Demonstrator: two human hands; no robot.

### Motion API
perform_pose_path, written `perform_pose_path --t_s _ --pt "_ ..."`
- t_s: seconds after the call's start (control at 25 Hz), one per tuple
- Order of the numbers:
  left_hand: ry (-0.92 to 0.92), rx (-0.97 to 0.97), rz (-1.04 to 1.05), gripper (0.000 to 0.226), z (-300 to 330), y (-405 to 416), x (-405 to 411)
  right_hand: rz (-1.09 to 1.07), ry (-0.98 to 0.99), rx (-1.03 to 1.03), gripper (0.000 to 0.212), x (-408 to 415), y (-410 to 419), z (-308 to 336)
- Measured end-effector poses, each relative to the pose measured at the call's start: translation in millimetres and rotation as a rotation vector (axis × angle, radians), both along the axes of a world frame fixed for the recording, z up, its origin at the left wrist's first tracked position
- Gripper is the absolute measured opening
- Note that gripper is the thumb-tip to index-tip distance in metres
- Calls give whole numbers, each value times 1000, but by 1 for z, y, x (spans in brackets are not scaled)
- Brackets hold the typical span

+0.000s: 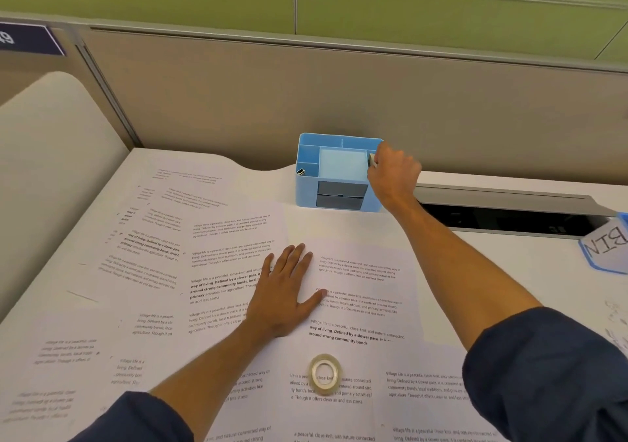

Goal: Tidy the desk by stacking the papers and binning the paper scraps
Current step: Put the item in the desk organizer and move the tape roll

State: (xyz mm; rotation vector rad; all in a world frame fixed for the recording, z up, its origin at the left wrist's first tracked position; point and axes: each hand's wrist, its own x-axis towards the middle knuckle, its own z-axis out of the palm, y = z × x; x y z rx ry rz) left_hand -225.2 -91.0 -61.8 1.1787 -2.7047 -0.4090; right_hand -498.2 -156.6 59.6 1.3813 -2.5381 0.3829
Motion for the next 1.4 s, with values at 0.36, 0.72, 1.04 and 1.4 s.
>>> perform_pose_path --t_s 0.36,0.72,1.04,1.4 --pt "-7 -6 2 81 0 1 0 24 -80 -65 27 -2 8 -14" --pt "-23 31 -22 80 -4 15 3 153 -229 -169 29 18 73 1" --pt "-18 12 -16 78 0 -3 0 320 -486 -83 31 95 177 -37" --pt "-5 15 -20 77 0 1 2 598 -536 289 66 143 252 -68"
